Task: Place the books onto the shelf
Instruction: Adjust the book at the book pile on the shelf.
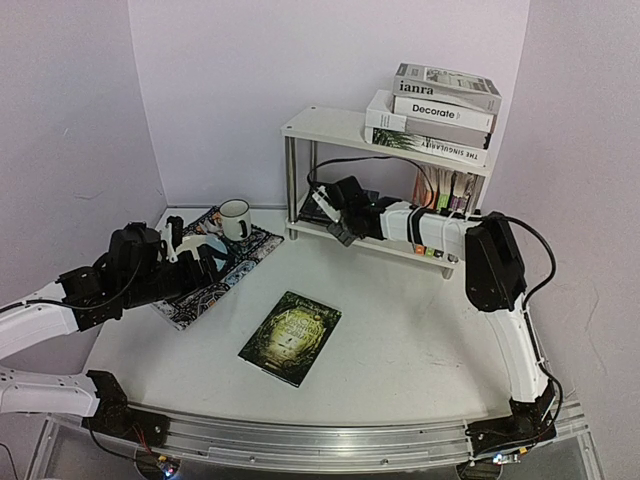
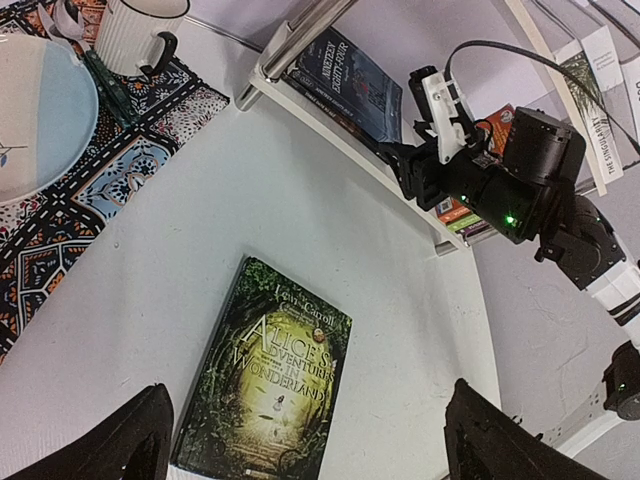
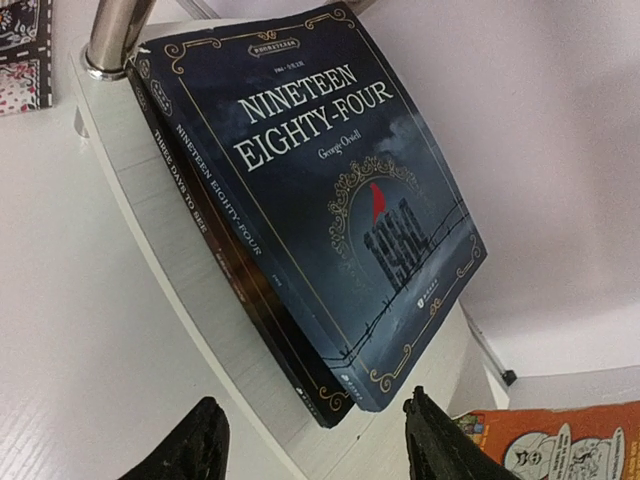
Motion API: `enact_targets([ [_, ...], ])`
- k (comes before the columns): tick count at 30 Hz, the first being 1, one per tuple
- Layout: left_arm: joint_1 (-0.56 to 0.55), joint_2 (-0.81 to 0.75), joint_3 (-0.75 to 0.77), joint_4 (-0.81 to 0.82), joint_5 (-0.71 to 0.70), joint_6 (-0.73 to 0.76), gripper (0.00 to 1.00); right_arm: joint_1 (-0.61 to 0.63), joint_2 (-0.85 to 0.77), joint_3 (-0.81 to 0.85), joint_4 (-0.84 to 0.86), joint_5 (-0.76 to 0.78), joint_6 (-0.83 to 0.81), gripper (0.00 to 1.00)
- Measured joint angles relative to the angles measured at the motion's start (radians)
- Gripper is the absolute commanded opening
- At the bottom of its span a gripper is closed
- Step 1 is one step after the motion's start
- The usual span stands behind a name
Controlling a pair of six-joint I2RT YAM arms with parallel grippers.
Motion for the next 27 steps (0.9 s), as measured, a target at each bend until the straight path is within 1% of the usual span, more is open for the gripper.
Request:
enact_targets([
  [4, 0.000, -0.001, 0.000, 0.000, 0.007, 0.000, 0.96, -0.004, -0.034, -0.047, 0.004, -0.039, 0.113, 0.57],
  [8, 0.000, -0.002, 0.000, 0.000, 0.008, 0.000, 0.96, -0.008, -0.052, -0.087, 0.015, -0.078, 0.193, 0.46],
  [10, 0.000, -0.002, 0.000, 0.000, 0.008, 0.000, 0.96, -0.011, -0.053, -0.095, 0.017, -0.091, 0.228, 0.37],
  [11, 0.000, -0.002, 0.000, 0.000, 0.008, 0.000, 0.96, -0.013, -0.053, -0.097, 0.018, -0.096, 0.243, 0.30],
  [13, 0.000, -0.003, -0.001, 0.000, 0.008, 0.000, 0.96, -0.016, -0.053, -0.097, 0.021, -0.103, 0.265, 0.09],
  [14, 0.000, -0.003, -0.001, 0.000, 0.008, 0.000, 0.96, -0.019, -0.053, -0.097, 0.025, -0.105, 0.278, 0.00],
  [19, 0.000, -0.003, -0.001, 0.000, 0.008, 0.000, 0.95, -0.039, -0.054, -0.097, 0.039, -0.109, 0.312, 0.00],
  [27, 0.000, -0.003, -0.001, 0.000, 0.008, 0.000, 0.95, -0.087, -0.054, -0.097, 0.046, -0.106, 0.315, 0.00],
])
